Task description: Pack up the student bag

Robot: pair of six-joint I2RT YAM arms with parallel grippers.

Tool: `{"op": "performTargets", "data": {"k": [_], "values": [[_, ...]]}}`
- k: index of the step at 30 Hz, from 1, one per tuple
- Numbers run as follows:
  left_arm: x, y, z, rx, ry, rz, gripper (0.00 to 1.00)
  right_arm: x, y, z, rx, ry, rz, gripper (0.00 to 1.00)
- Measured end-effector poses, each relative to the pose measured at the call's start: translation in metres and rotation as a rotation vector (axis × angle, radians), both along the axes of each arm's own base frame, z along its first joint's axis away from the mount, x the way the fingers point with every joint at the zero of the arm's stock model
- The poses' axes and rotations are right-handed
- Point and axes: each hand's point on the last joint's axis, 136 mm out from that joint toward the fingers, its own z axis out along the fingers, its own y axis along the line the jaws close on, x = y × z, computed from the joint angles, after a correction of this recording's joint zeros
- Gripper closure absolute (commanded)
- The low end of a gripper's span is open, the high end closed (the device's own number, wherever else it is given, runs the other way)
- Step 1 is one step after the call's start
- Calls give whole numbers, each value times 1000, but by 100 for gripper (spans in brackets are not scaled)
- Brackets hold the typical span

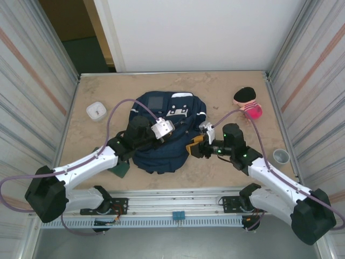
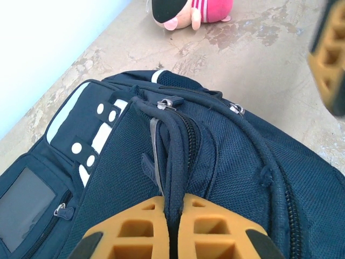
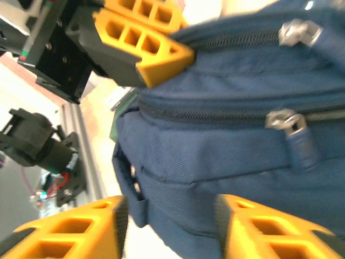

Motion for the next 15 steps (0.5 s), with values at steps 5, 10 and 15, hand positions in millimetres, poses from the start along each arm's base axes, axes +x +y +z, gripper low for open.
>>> {"op": "performTargets", "data": {"k": [5,10,15], "values": [[-4,-3,1,-5,6,-29,100,29,-25,0,30,10,-76,21],[-10,-6,4,-19,8,-61,100,46,-21,-20,41,137,-31,20],[-14,-8,6,-32,15,-88,100,55,-6,-21,85,173,53,26]]}}
